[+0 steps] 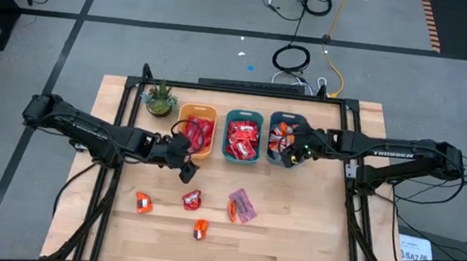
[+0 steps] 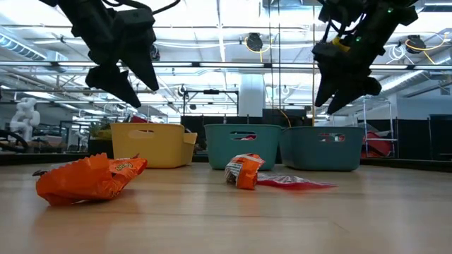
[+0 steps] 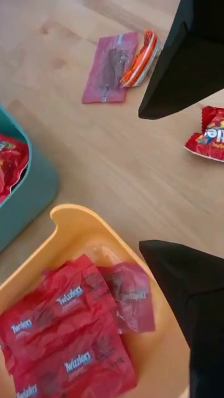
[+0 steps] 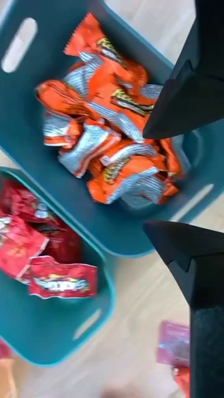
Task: Sort candy
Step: Put the red candy into the top left yellow bin
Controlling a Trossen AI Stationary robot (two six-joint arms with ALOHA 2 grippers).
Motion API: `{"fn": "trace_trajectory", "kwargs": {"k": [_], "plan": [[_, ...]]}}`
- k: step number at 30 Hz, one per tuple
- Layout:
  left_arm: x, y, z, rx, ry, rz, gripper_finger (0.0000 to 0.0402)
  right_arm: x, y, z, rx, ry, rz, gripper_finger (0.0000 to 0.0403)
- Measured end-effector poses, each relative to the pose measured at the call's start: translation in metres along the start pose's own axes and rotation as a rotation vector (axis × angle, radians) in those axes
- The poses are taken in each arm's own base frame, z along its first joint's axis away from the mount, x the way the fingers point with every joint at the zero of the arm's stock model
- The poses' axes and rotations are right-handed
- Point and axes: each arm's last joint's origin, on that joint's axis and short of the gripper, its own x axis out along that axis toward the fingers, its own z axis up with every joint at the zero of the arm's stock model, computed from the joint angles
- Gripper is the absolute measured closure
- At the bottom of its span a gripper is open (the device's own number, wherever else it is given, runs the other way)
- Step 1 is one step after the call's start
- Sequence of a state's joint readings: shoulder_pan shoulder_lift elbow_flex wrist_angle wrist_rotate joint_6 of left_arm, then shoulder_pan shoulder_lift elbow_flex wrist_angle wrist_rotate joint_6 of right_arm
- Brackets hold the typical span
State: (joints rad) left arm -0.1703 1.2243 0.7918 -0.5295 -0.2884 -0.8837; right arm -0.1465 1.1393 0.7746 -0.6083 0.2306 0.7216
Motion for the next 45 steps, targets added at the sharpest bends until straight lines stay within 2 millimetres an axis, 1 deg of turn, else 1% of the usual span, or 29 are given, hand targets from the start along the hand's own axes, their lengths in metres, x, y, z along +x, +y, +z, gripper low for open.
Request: {"fn": "trace_trajectory", "kwargs": {"k": [2,5,10,12,14,16,18,21,23,25,27,29,32,34,37,40,42,45], "plan": [[0.0,-0.001,0.001,-0.002,-0.026,0.004,0.0058,-0.001,0.001,-0.004,-0.01,0.019,-0.003,0.0187],[0.004,-0.002,0.008,-0.023,-0.117,0.028,0.0058,-0.002,0.004,-0.009,-0.018,0.042,-0.005,0.0187],[0.008,-0.004,0.019,-0.069,-0.187,0.001,0.0059,-0.005,0.009,-0.02,-0.041,0.085,-0.005,0.0186],[0.013,-0.002,0.02,-0.052,-0.195,0.026,0.0058,-0.007,0.012,-0.024,-0.047,0.098,0.0,0.0186],[0.019,-0.006,0.023,-0.022,-0.215,0.007,0.0059,-0.009,0.015,-0.029,-0.057,0.109,0.007,0.0186],[0.029,-0.014,0.024,0.068,-0.212,-0.055,0.0059,-0.01,0.019,-0.033,-0.069,0.117,0.02,0.0186],[0.04,-0.029,0.026,0.175,-0.274,-0.142,0.0059,-0.012,0.023,-0.037,-0.081,0.124,0.033,0.0186],[0.056,-0.06,0.019,0.473,-0.342,-0.254,0.0059,-0.015,0.027,-0.044,-0.093,0.135,0.05,0.0186],[0.065,-0.08,0.011,0.697,-0.36,-0.268,0.0059,-0.017,0.03,-0.048,-0.1,0.143,0.058,0.0186],[0.075,-0.101,0.006,0.874,-0.372,-0.274,0.0059,-0.019,0.032,-0.051,-0.109,0.15,0.065,0.0186],[0.087,-0.117,0.001,0.991,-0.367,-0.268,0.0059,-0.02,0.034,-0.055,-0.108,0.154,0.071,0.0186],[0.1,-0.132,-0.001,1.04,-0.362,-0.268,0.0059,-0.022,0.036,-0.057,-0.108,0.158,0.077,0.0186],[0.123,-0.145,-0.001,1.058,-0.31,-0.267,0.0059,-0.024,0.038,-0.062,-0.104,0.166,0.087,0.0186],[0.138,-0.148,-0.002,1.078,-0.241,-0.286,0.0059,-0.025,0.04,-0.064,-0.101,0.172,0.091,0.0186],[0.158,-0.154,-0.005,1.102,-0.124,-0.359,0.0059,-0.027,0.042,-0.069,-0.097,0.181,0.1,0.0186],[0.173,-0.154,-0.015,1.131,0.021,-0.393,0.0059,-0.029,0.044,-0.072,-0.092,0.186,0.109,0.0186],[0.178,-0.153,-0.02,1.138,0.084,-0.385,0.006,-0.03,0.045,-0.075,-0.087,0.19,0.114,0.0186],[0.186,-0.149,-0.029,1.115,0.155,-0.373,0.0077,-0.032,0.047,-0.078,-0.082,0.192,0.119,0.0186]]}}
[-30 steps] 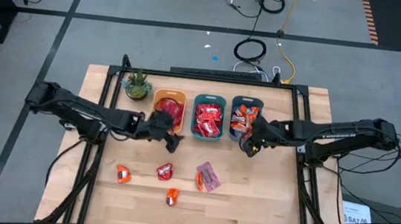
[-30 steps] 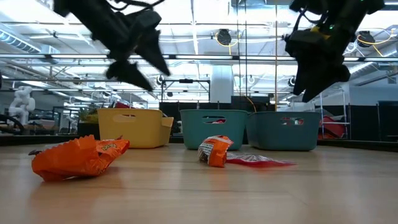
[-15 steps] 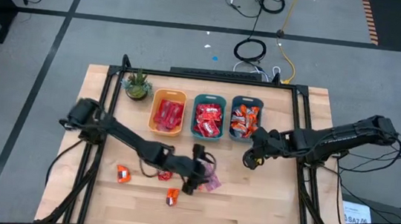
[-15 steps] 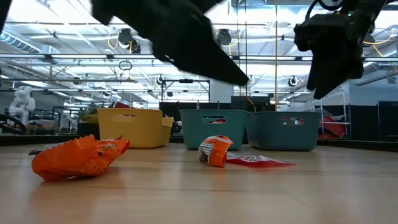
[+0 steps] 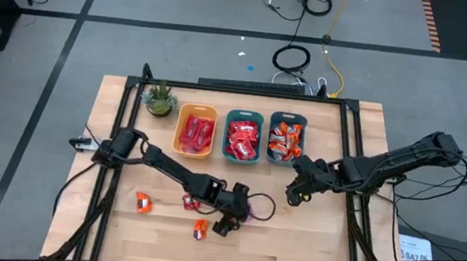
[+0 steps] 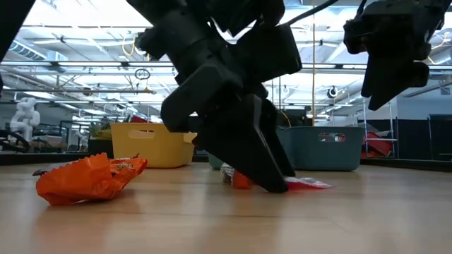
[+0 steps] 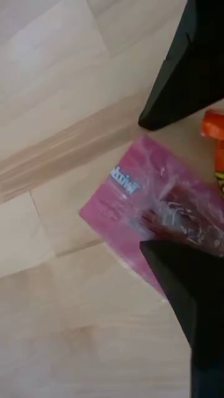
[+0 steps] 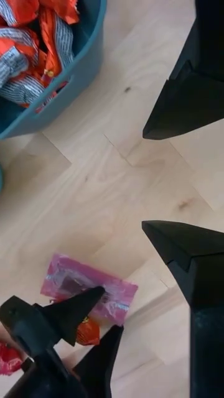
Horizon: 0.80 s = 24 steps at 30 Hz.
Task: Sort candy
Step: Put the red candy into the top left yellow bin
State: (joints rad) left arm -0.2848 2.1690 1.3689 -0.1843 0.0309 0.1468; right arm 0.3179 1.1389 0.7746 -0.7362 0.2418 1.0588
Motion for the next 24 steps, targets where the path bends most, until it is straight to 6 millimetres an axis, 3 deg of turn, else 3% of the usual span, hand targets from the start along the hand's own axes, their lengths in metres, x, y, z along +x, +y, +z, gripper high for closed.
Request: {"fn": "trace_trajectory", "kwargs": {"k": [4,11,17,21,24], "plan": [[0.006,-0.001,-0.005,-0.054,0.028,-0.005,0.0152,-0.001,0.002,-0.003,0.007,-0.019,-0.004,0.0186],[0.001,-0.002,-0.003,-0.064,0.024,0.021,0.037,-0.002,0.003,-0.005,0.024,-0.058,-0.014,0.0186],[-0.032,0.007,0.008,-0.209,-0.02,0.098,0.038,-0.002,0.005,-0.003,0.03,-0.081,-0.007,0.0186],[-0.081,0.024,0.03,-0.368,-0.16,0.145,0.0381,-0.002,0.006,0.0,0.04,-0.152,-0.014,0.0186],[-0.108,0.036,0.034,-0.463,-0.214,0.157,0.0382,-0.003,0.011,0.004,0.059,-0.231,0.02,0.0186]]}}
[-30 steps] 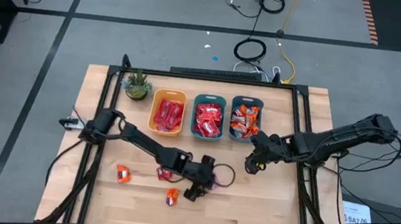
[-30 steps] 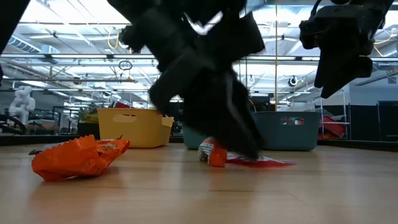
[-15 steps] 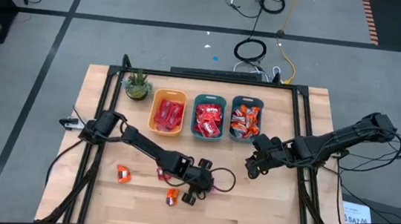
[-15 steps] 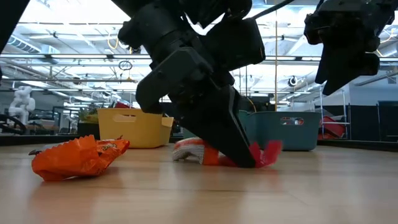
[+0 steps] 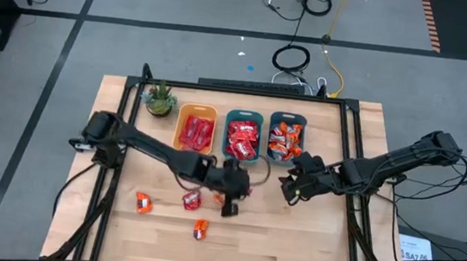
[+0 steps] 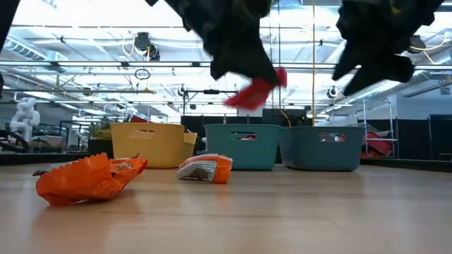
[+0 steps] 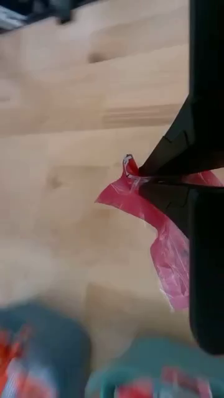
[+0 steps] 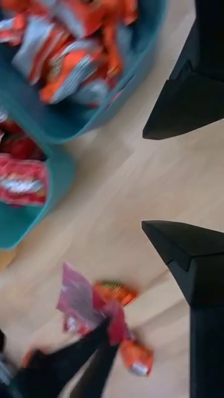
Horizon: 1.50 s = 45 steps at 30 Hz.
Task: Sort candy
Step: Put the red candy into the top left yellow bin
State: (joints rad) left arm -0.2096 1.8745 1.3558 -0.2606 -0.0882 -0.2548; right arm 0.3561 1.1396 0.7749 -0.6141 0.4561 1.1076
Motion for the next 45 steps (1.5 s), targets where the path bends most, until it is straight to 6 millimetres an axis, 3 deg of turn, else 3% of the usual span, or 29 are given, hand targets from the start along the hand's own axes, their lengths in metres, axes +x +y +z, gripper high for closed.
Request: {"fn": "trace_trajectory", "kwargs": {"k": [5,10,13,19,25,34,42,45], "plan": [[-0.05,0.02,0.023,-0.069,-0.085,0.078,0.0382,0.003,0.012,0.008,-0.018,-0.083,0.093,0.0186],[-0.086,0.054,0.011,-0.17,-0.078,0.163,0.0382,0.014,0.021,0.012,-0.018,-0.12,0.129,0.0186],[-0.105,0.079,-0.005,-0.268,-0.1,0.209,0.0382,0.023,0.024,0.011,-0.012,-0.117,0.128,0.0186],[-0.126,0.121,-0.058,-0.458,-0.068,0.318,0.0383,0.044,0.032,0.003,-0.026,-0.069,0.131,0.0186],[-0.132,0.149,-0.098,-0.629,-0.034,0.416,0.038,0.065,0.041,-0.004,-0.03,-0.065,0.151,0.0186],[-0.13,0.155,-0.102,-0.551,-0.003,0.432,0.0357,0.102,0.071,-0.011,-0.238,-0.199,0.359,0.0186],[-0.13,0.155,-0.102,-0.54,-0.002,0.433,0.0355,0.133,0.074,-0.026,-0.264,-0.198,0.348,0.0186],[-0.131,0.155,-0.102,-0.54,-0.003,0.437,0.0354,0.142,0.084,-0.025,-0.304,-0.192,0.332,0.0186]]}}
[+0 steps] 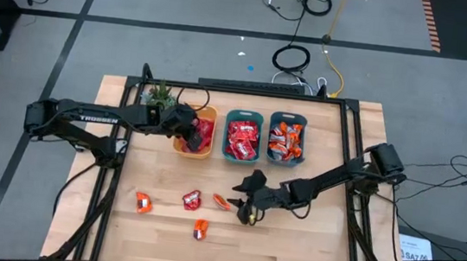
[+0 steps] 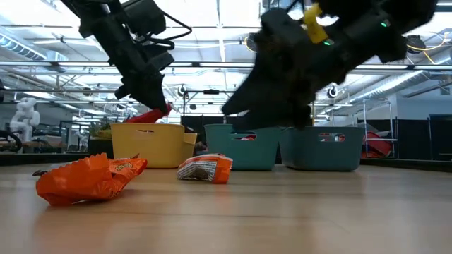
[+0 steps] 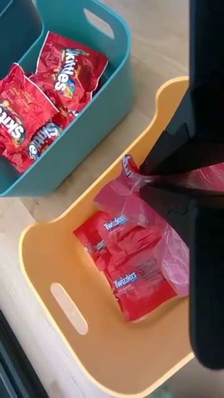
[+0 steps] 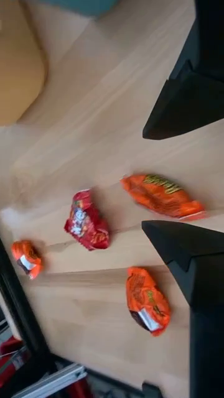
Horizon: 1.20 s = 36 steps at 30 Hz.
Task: Sort candy
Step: Put the red candy into the top left yellow bin, then put the orange candy into the top right blue bin
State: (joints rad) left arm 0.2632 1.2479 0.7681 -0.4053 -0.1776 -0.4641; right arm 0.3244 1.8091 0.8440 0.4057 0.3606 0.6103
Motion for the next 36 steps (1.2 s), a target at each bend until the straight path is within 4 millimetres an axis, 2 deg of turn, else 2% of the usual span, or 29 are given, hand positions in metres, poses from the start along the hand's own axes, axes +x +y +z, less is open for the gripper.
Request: {"fn": "trace_trajectory", "kwargs": {"k": [4,9,14,20,30,36], "plan": [[0.0,0.003,0.001,-0.011,0.011,-0.013,0.0333,0.019,0.013,0.006,-0.092,0.054,-0.041,0.0186],[0.001,0.005,0.002,-0.024,0.035,-0.054,0.027,0.042,0.027,0.015,-0.151,0.114,-0.081,0.0186],[0.001,0.003,0.001,-0.022,0.053,-0.09,0.0229,0.047,0.032,0.02,-0.158,0.134,-0.094,0.0186],[0.001,0.003,0.0,-0.022,0.071,-0.121,0.0226,0.047,0.031,0.019,-0.109,0.144,-0.108,0.0186],[0.001,0.003,-0.002,-0.02,0.1,-0.125,0.0226,0.046,0.028,0.014,-0.138,0.207,-0.115,0.0186],[0.001,0.003,-0.002,-0.02,0.099,-0.125,0.0226,0.061,0.024,-0.004,-0.156,0.254,-0.097,0.0186]]}}
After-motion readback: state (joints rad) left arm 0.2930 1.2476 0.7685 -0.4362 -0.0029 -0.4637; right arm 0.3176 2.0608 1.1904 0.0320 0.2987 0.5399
